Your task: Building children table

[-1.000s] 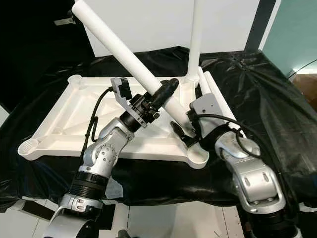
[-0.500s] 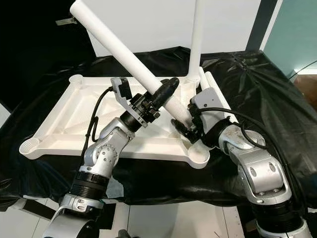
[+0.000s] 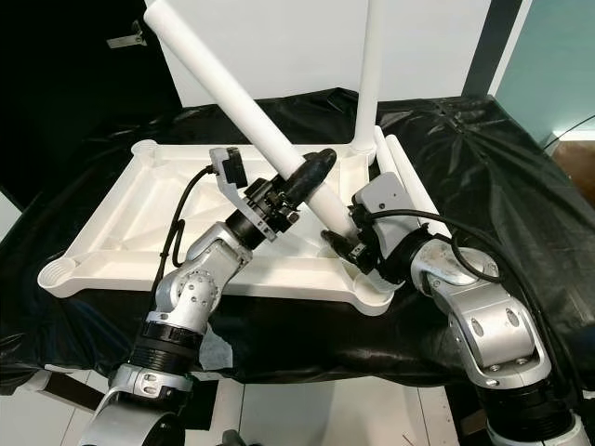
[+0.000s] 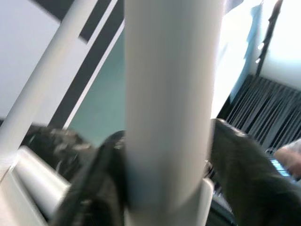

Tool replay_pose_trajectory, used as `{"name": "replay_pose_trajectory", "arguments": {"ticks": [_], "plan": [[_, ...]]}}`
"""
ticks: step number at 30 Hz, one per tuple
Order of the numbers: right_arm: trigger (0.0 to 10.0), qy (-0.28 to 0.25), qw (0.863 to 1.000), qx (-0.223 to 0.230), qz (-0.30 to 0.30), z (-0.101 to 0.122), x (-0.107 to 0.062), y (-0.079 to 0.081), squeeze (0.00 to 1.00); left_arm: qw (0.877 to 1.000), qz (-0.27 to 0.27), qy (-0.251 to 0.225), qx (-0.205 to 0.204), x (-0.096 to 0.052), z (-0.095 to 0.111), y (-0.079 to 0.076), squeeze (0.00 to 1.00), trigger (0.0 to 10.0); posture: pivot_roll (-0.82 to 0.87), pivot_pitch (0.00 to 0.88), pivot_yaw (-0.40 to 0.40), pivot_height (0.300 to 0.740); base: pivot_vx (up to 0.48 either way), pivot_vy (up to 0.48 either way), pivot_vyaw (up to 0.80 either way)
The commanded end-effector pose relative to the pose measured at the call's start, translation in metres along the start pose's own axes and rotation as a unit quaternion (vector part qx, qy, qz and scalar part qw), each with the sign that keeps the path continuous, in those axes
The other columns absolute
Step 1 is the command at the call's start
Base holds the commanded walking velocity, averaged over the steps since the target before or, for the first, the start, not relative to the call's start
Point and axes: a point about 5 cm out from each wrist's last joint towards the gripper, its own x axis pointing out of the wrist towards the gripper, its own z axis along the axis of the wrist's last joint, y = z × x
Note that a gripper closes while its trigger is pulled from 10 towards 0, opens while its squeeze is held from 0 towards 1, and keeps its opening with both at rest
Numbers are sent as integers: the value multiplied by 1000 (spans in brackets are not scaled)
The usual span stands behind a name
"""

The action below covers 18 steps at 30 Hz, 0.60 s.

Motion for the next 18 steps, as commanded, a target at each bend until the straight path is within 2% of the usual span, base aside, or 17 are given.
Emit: {"name": "replay_pose_trajectory", "arguments": {"ticks": [1, 3, 4, 5, 8, 9, 12, 13, 14, 16, 17, 18], "plan": [[0, 14, 1000, 20, -10, -8, 2, 3, 0, 997, -74, -20, 3, 2, 10, -11, 1000, 10000, -195, 30, 74, 740, 0, 0, 0], [0, 9, 1000, 24, -12, -7, 3, 5, 0, 997, -72, -24, 1, 3, 11, -11, 1000, 10000, -195, 30, 74, 740, 0, 0, 0], [0, 2, 999, 30, -20, -7, 5, 7, 0, 997, -67, -29, -4, 3, 13, -9, 129, 10000, -192, 33, 75, 740, 0, 0, 0], [0, -1, 999, 36, -28, -9, 6, 9, 0, 997, -65, -35, -13, 2, 15, -8, 0, 10000, -192, 35, 76, 740, 0, 0, 0], [0, -2, 998, 43, -38, -11, 7, 11, 0, 997, -65, -42, -25, 1, 17, -7, 0, 10000, -192, 35, 76, 740, 0, 0, 0], [0, -4, 997, 53, -52, -14, 7, 12, 0, 994, -82, -50, -52, -3, 21, -8, 0, 10000, -193, 37, 80, 740, 0, 0, 0], [0, -5, 996, 59, -66, -16, 8, 13, 0, 991, -103, -53, -71, -7, 24, -11, 0, 10000, -195, 38, 81, 740, 0, 0, 0], [0, -8, 995, 58, -84, -16, 7, 12, 0, 988, -131, -39, -78, -13, 24, -14, 0, 10000, -198, 37, 84, 740, 0, 0, 0], [0, -8, 995, 58, -84, -16, 7, 12, 0, 988, -131, -39, -78, -13, 24, -14, 0, 10000, -198, 37, 84, 740, 0, 0, 0], [0, -36, 991, 48, -122, -9, 7, 7, 0, 983, -170, 7, -74, -26, 19, -16, 0, 10000, -202, 38, 85, 740, 0, 0, 0], [0, -36, 991, 48, -122, -9, 7, 7, 0, 983, -170, 7, -74, -26, 19, -16, 0, 10000, -202, 38, 85, 740, 0, 0, 0], [0, -52, 989, 42, -135, -3, 7, 5, 0, 981, -179, 32, -67, -31, 17, -14, 0, 10000, -202, 38, 85, 740, 0, 0, 0]]}}
